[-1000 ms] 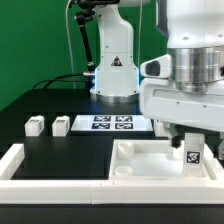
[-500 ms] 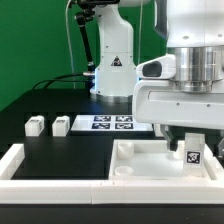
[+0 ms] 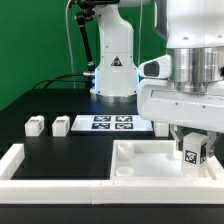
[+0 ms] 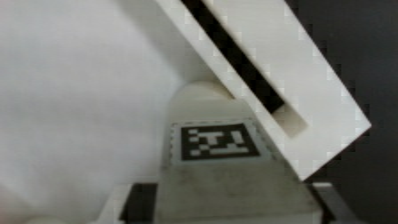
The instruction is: Assemble square table
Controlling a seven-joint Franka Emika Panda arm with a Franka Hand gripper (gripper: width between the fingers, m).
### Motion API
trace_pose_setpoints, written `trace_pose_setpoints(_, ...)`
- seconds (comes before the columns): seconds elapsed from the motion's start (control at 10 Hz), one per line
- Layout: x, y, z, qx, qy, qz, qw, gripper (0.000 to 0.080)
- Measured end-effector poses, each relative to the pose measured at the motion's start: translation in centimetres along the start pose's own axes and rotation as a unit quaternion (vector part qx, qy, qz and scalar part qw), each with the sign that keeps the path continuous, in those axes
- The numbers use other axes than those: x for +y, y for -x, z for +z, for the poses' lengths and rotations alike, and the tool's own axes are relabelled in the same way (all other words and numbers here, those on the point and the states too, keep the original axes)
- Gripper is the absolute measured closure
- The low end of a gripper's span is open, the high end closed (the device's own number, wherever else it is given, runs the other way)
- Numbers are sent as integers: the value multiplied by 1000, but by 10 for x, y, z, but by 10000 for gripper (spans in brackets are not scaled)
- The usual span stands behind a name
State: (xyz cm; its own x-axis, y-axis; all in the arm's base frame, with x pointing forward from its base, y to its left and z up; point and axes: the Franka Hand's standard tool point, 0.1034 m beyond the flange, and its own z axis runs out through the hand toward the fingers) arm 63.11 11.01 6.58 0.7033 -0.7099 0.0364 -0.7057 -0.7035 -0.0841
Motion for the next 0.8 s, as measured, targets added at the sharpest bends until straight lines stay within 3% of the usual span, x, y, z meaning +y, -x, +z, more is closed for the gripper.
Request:
trace_pose_setpoints(0.2,1,-1,0,-2,-2,118,993,509)
trace_pose_setpoints(0.4,2,0,0,-22,-7,266,964,509)
trace_pose_setpoints(0.8,-3,5,1,-50,-15,527,848,509)
